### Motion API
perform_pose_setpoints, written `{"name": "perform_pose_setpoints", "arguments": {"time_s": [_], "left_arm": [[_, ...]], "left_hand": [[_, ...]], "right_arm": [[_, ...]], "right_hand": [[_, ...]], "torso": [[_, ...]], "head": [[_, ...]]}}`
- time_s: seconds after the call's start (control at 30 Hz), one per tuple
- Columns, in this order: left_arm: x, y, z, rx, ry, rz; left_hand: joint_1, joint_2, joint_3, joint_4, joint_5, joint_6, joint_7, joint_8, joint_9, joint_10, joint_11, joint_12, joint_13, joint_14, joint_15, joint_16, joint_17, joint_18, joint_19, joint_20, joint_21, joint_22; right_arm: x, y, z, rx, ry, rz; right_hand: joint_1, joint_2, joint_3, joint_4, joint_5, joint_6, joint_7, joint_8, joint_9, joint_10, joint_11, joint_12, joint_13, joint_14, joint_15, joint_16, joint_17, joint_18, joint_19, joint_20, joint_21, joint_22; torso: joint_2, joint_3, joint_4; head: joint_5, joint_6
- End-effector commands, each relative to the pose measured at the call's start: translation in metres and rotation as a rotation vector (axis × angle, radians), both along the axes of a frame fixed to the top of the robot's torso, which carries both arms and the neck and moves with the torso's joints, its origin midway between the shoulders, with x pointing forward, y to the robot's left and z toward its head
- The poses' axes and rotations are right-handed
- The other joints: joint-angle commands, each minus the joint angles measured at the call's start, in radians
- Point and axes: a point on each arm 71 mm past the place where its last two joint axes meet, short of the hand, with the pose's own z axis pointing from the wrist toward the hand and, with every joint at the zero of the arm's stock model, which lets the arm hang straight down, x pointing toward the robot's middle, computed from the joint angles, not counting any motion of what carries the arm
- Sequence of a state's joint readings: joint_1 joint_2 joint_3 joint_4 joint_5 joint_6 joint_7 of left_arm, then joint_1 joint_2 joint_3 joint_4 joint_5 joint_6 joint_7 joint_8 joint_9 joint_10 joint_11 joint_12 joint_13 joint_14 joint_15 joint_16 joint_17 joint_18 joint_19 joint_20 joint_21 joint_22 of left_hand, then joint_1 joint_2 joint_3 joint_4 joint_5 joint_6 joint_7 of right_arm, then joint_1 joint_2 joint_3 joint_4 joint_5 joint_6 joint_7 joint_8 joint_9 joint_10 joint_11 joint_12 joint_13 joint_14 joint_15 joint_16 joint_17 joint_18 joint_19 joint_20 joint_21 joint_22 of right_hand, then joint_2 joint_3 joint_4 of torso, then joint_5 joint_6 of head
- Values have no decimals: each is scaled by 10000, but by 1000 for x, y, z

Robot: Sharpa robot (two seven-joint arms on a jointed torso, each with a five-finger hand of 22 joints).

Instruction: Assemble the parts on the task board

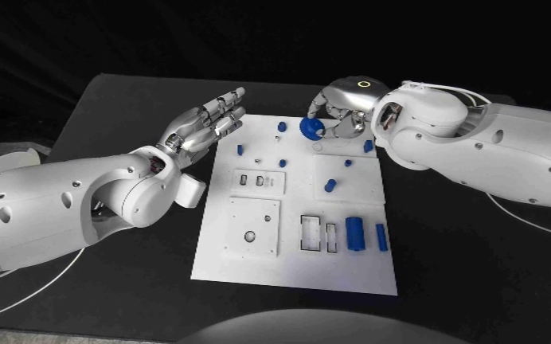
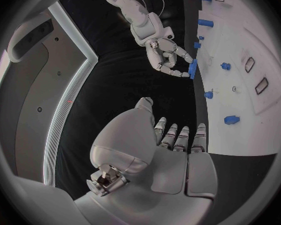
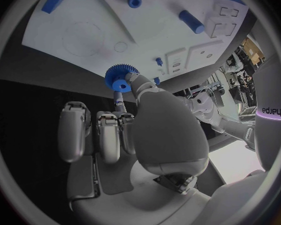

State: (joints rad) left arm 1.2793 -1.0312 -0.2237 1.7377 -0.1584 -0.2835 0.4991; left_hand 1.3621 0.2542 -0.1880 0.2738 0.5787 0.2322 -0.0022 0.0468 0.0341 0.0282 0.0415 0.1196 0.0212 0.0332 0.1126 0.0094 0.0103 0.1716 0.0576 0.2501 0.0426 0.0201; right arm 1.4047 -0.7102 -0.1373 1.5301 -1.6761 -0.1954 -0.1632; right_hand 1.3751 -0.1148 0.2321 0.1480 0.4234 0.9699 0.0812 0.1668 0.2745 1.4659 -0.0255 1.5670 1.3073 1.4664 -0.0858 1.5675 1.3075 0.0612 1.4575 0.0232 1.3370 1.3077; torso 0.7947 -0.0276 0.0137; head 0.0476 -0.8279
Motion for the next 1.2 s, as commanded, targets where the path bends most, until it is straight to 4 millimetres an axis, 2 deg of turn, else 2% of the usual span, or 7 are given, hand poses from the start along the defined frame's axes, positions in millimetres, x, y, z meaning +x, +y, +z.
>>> {"name": "perform_pose_setpoints", "arguments": {"time_s": [0.03,0.27,0.53,0.67,1.2], "left_arm": [[-1,-3,1,-116,-45,-214],[-1,-1,1,-134,-74,-200],[-1,0,1,-128,-75,-165],[-1,-1,1,-136,-66,-198],[-1,-2,1,-139,-75,-212]], "left_hand": [[69,4,42,15,29,36,-15,55,8,-7,88,16,12,3,75,15,16,102,17,60,54,11],[27,-49,5,52,-19,52,-22,70,11,-2,93,25,13,6,81,15,16,101,11,69,47,7],[23,-54,2,56,-19,57,-22,72,12,-1,90,27,14,6,81,15,16,101,15,70,50,8],[22,-54,2,57,-18,57,-22,73,12,0,90,30,14,6,81,15,17,101,17,71,52,9],[24,-52,7,59,1,58,-21,77,13,2,87,30,14,6,80,15,16,101,23,75,56,11]], "right_arm": [[0,10,-4,-685,220,125],[1,27,-7,-763,279,399],[4,40,-10,-730,248,468],[6,46,-12,-743,266,464],[8,60,-14,-784,281,486]], "right_hand": [[-164,14,27,15,-91,347,-179,575,843,1048,39,38,2635,1044,16,33,2633,-49,22,46,-43,1676],[-166,16,29,12,-105,339,-177,571,845,1048,40,38,2635,1044,18,33,2633,-47,19,47,-50,1674],[-167,20,32,11,-115,337,-176,570,847,1048,41,38,2635,1044,20,33,2633,-48,20,48,-48,1675],[-177,25,33,10,-138,327,-166,565,850,1048,42,38,2635,1044,25,33,2633,-45,14,50,-63,1670],[-244,55,55,-22,-352,174,-125,467,857,1048,65,38,2635,1044,52,33,2633,-37,-3,74,-113,1666]], "torso": [[8,-3,7],[24,8,6],[20,-5,13],[14,-4,-6],[7,-3,2]], "head": [[-49,16],[-45,10],[0,-44],[17,-60],[-51,-73]]}}
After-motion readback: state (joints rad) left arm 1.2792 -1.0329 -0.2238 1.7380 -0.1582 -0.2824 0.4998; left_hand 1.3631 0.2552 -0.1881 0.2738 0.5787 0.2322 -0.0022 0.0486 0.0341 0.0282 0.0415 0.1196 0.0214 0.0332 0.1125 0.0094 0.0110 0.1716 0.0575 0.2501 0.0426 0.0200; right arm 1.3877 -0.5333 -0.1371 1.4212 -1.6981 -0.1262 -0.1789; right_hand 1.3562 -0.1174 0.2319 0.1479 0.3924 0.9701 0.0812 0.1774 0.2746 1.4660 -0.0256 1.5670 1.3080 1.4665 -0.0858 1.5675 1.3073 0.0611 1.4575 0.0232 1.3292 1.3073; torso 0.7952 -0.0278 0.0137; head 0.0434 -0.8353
